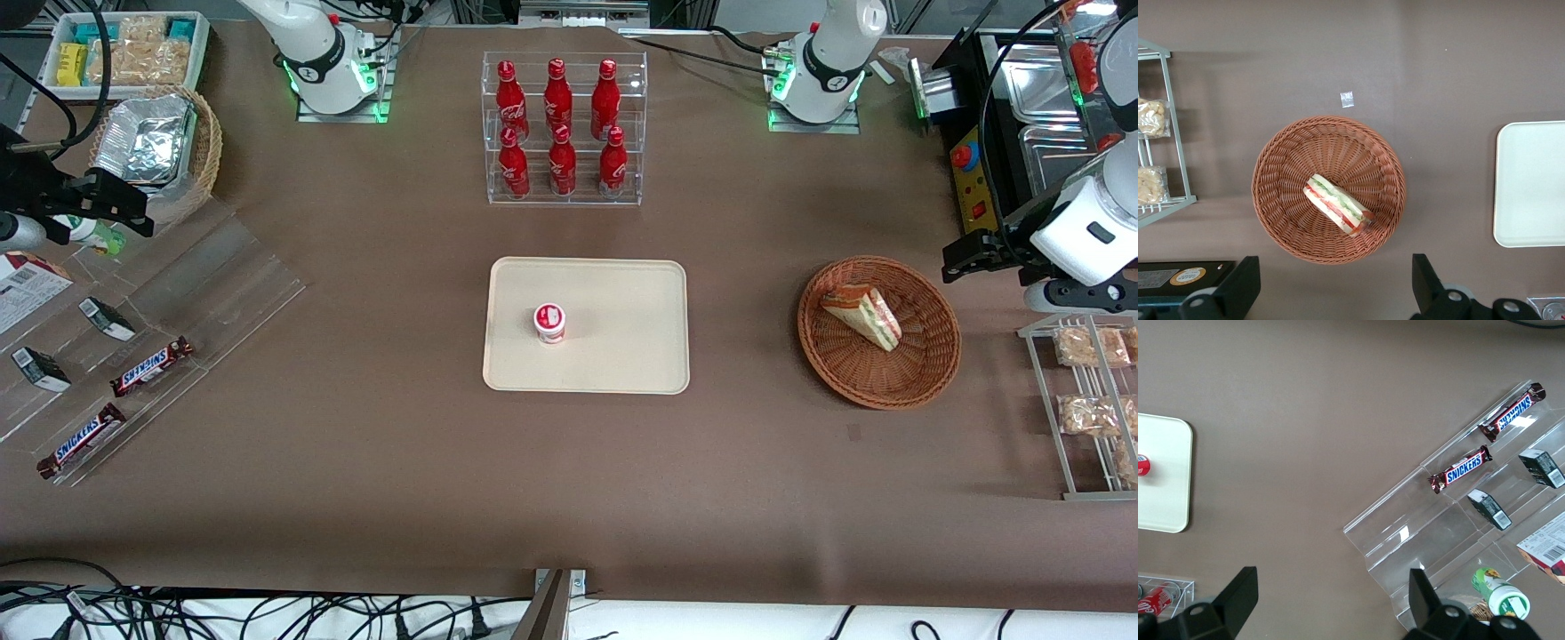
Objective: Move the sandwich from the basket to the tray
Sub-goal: 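Move the left gripper over the wrapped sandwich in the wicker basket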
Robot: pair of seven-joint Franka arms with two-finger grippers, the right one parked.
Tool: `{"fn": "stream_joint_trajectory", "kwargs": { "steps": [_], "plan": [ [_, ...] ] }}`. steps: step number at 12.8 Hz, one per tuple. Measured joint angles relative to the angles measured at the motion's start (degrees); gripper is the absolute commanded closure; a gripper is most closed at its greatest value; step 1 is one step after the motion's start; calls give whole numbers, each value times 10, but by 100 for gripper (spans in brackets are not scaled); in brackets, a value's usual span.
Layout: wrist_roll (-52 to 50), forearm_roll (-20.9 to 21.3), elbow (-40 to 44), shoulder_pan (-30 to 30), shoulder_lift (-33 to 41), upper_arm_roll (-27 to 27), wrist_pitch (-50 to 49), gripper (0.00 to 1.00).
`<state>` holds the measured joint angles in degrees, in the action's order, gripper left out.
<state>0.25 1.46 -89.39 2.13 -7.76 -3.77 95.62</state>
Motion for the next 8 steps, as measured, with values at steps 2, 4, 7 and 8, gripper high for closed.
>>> {"fn": "stream_joint_trajectory", "kwargs": {
  "steps": [2,4,7,8],
  "plan": [
    [0,0,0,0,0,0,0,0],
    [0,0,-1,1,-3,0,0,0],
    [-4,0,-8,7,-17,1,17,0],
    [-17,0,-22,10,-21,3,38,0]
  ]
}}
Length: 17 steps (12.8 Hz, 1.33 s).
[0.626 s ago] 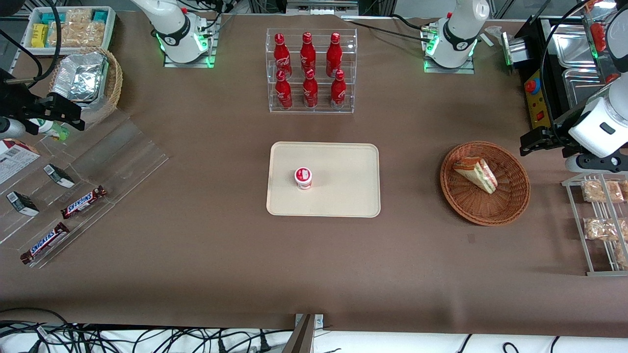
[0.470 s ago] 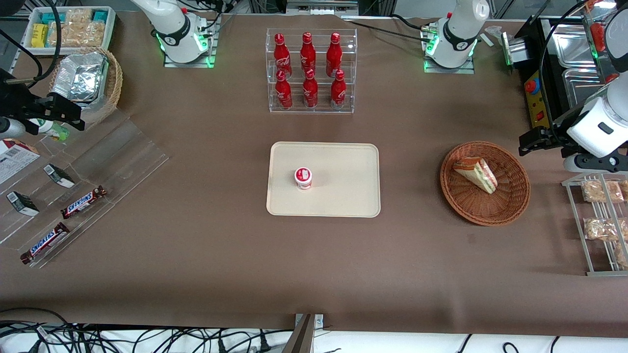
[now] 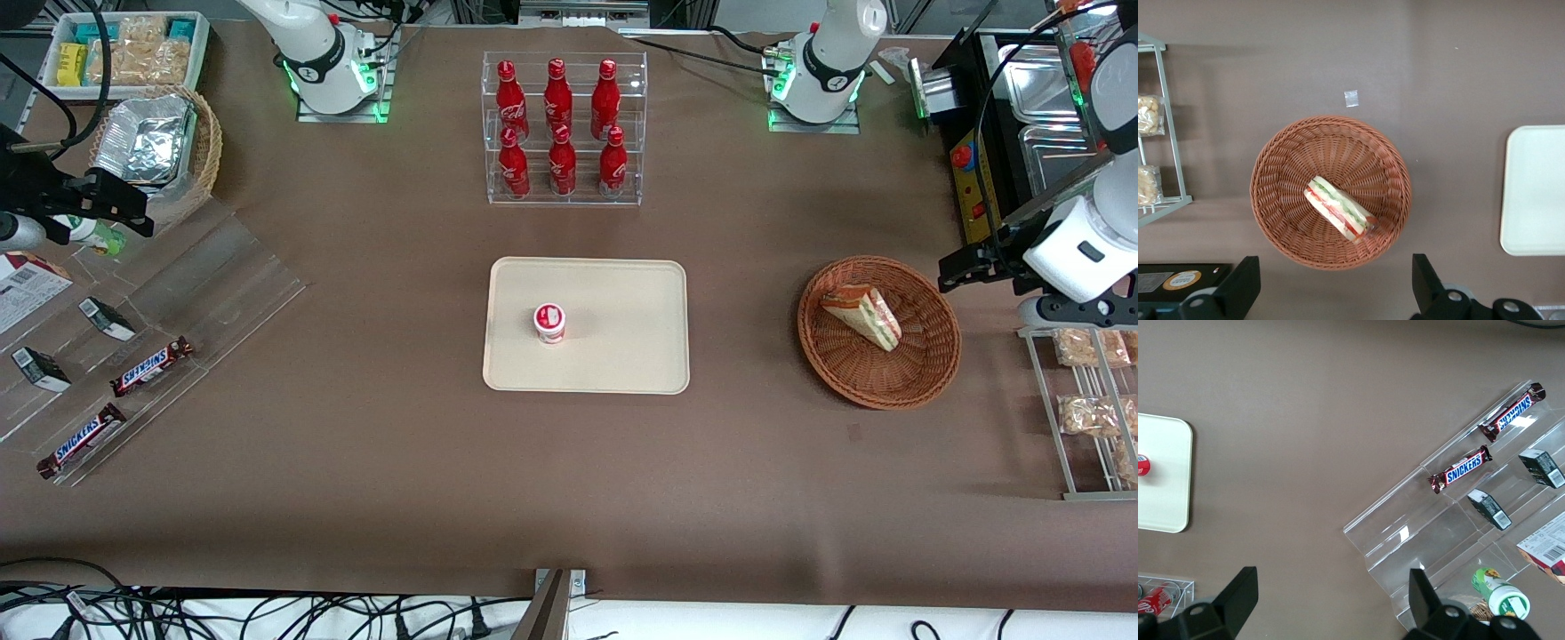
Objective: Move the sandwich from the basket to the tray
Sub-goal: 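Move the left gripper over the wrapped sandwich in the wicker basket, then lower the left gripper and close it on the sandwich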
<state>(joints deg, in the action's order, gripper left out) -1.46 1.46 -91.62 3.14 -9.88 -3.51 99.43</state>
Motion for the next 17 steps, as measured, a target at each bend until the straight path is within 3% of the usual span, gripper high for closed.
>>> {"fn": "stream_joint_trajectory", "kwargs": {
  "steps": [8,13,15,17],
  "plan": [
    [-196,1,-296,23,29,3,312,0],
    [-340,3,-388,19,34,-6,407,0],
    [-396,33,-405,17,29,-8,432,0],
    [-476,90,-414,10,16,-10,441,0]
  ]
}}
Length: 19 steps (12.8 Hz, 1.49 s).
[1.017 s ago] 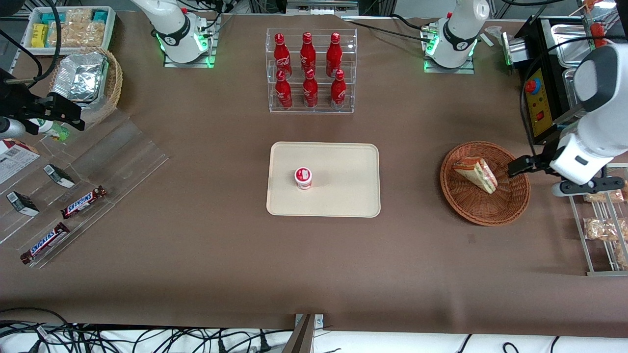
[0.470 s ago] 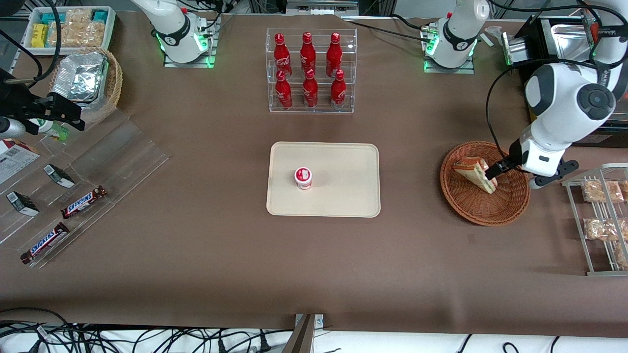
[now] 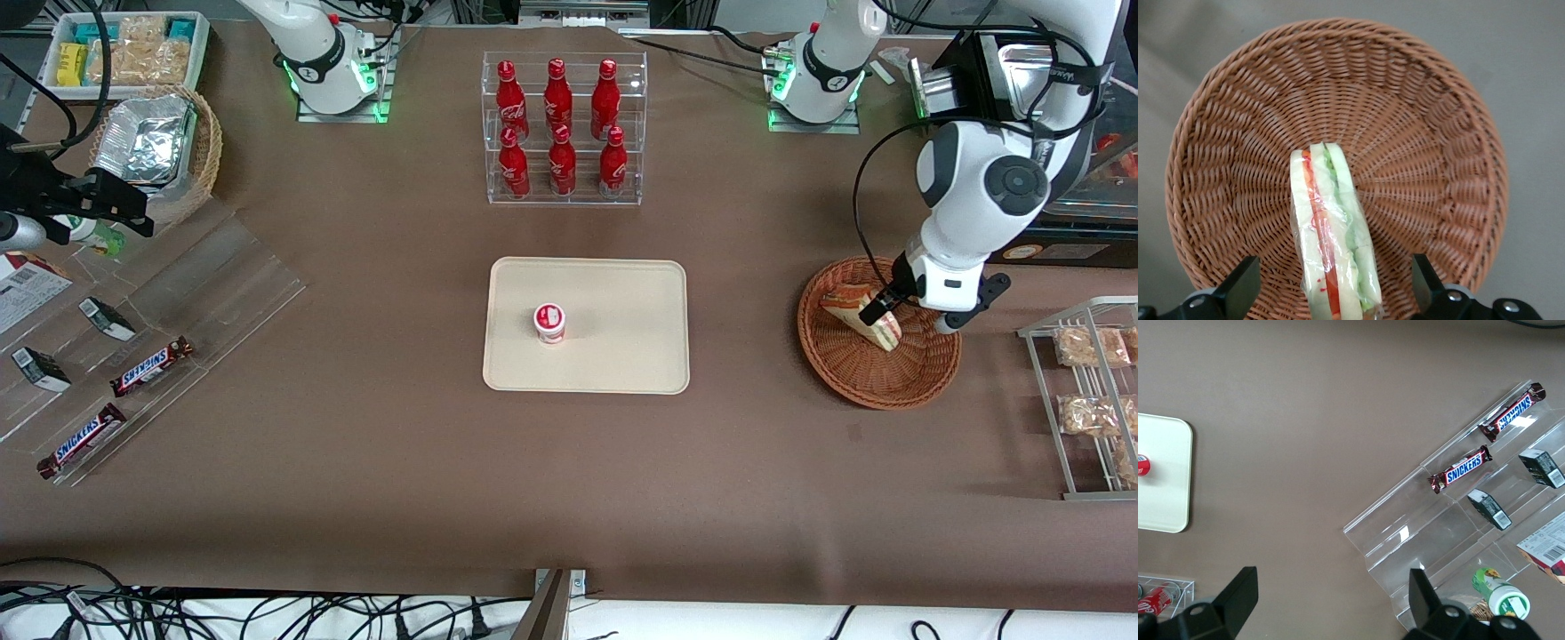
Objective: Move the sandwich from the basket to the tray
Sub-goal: 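Lower the left gripper and close it on the sandwich, then lift the sandwich and carry it toward the cream tray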
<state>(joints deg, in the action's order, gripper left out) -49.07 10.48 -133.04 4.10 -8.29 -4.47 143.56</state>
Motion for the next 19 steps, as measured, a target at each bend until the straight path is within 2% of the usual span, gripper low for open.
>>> {"fn": "stream_joint_trajectory", "kwargs": {
  "steps": [3,6,7,8,9,10,17,19],
  "plan": [
    [-108,80,-3,-15,-28,-4,13,0],
    [-126,91,-3,-16,-46,-4,24,0],
    [-126,91,-3,-16,-47,-4,26,17],
    [-126,91,-3,-16,-48,-4,26,53],
    [-126,91,-3,-15,-48,-4,26,79],
    [-126,91,-3,-15,-49,-4,26,98],
    [-97,93,2,-11,-44,-4,23,100],
    [-66,93,20,-11,-30,-4,-10,100]
  ]
}}
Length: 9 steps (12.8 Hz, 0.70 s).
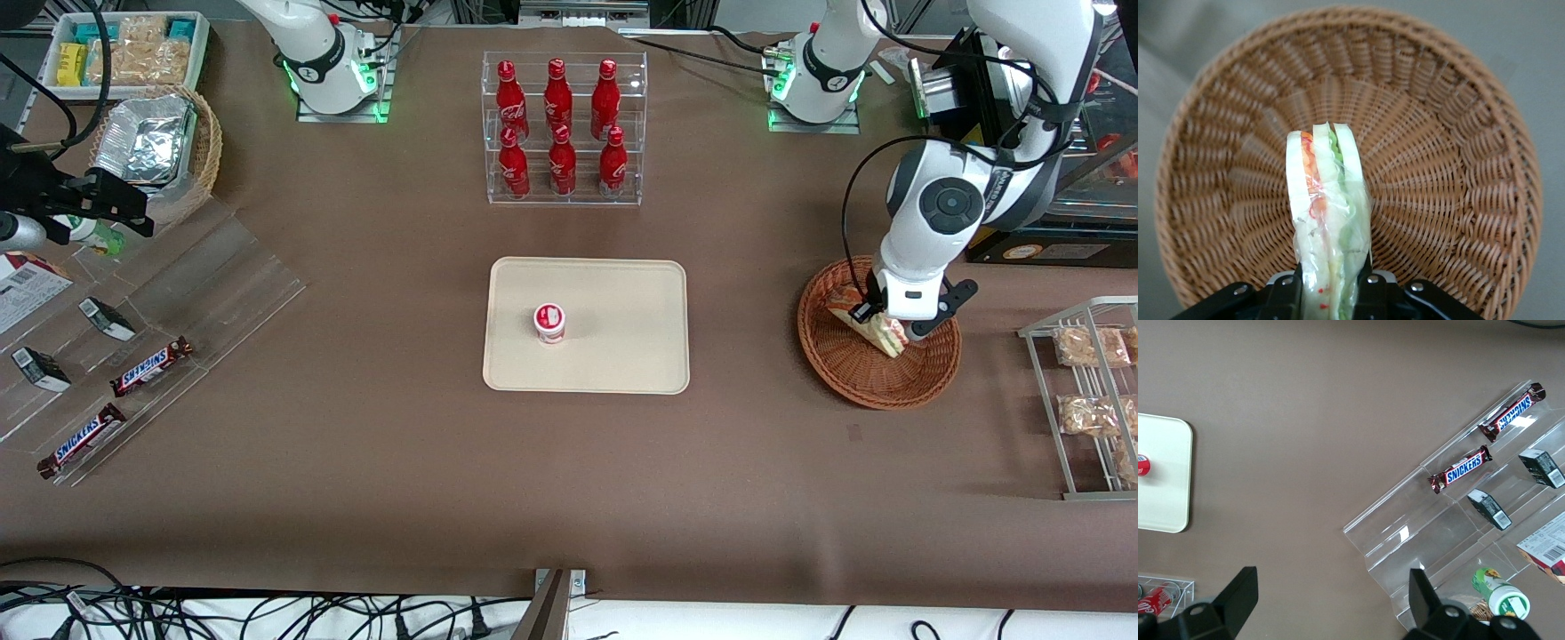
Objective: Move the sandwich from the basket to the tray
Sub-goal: 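Lift the sandwich and carry it toward the cream tray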
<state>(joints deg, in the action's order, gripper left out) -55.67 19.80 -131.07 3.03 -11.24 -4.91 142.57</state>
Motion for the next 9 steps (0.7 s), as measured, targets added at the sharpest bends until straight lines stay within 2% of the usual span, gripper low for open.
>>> {"fn": "stream_joint_trajectory", "kwargs": {
  "steps": [2,9],
  "plan": [
    [37,-21,37,0,19,-7,-57,100],
    [193,-151,246,-5,33,-25,-295,100]
  ]
}}
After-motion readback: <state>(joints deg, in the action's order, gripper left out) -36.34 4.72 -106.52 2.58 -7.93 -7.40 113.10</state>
